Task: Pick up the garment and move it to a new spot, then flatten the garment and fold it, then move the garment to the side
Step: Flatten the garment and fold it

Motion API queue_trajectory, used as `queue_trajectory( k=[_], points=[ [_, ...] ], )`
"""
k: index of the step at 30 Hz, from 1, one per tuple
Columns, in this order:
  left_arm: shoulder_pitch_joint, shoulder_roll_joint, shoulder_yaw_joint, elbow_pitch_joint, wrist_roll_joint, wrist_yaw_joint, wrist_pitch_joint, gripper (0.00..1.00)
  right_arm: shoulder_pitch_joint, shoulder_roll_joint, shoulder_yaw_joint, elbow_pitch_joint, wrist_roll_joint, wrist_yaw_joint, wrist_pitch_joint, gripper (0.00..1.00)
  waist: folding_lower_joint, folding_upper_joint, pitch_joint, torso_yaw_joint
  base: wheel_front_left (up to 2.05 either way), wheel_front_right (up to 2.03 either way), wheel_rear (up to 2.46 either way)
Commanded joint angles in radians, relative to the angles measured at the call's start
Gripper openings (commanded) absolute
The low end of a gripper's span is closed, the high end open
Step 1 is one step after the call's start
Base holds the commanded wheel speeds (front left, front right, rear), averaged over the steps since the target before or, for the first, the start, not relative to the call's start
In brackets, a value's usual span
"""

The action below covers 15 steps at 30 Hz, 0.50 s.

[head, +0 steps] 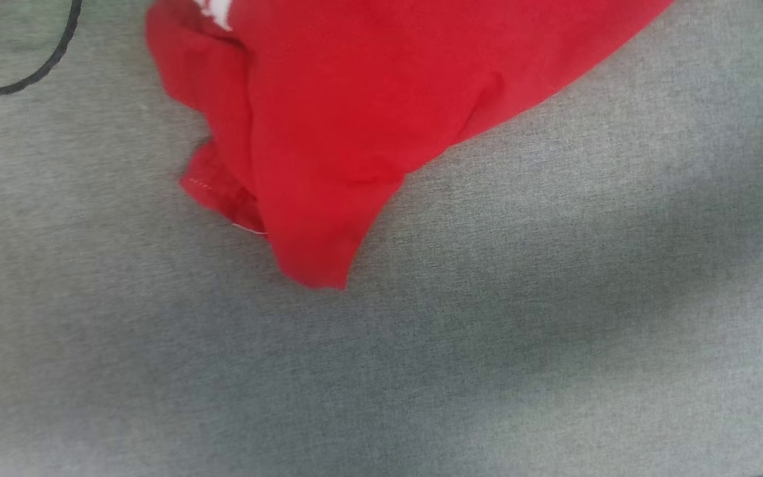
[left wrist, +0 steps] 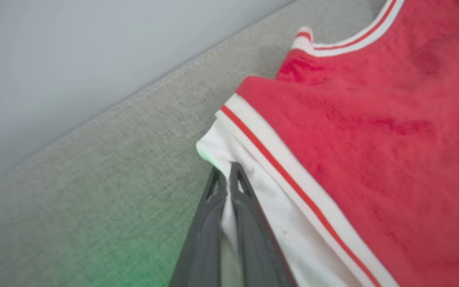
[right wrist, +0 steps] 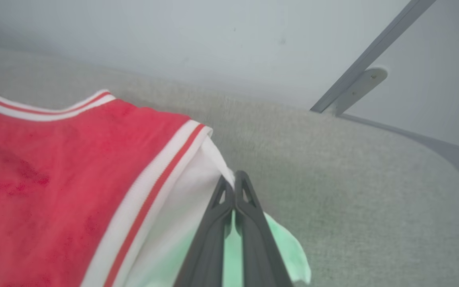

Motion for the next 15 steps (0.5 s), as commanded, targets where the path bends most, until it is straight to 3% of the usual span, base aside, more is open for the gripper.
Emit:
queue_trajectory(
  k=[1,8,15],
  points=[
    [0.003,0.002,0.004,0.008,-0.001,0.003,-0.030,0.00,-0.014,-0.006,-0.005,0.008,0.005,0.000,-0.019,0.00,0.0000,0.0000,-0.020,0.017,0.00,0.00,0.00],
    [-0.040,-0.022,0.035,0.113,0.010,0.003,-0.314,0.00,-0.111,0.012,-0.073,0.135,-0.028,0.000,-0.248,0.00,0.0000,0.0000,-0.083,0.052,0.00,0.00,0.00],
    [-0.150,-0.070,0.147,0.284,-0.020,0.003,-0.609,0.00,-0.326,0.085,-0.188,0.381,-0.158,-0.002,-0.542,0.00,0.0000,0.0000,-0.160,0.073,0.00,0.00,0.00]
  ],
)
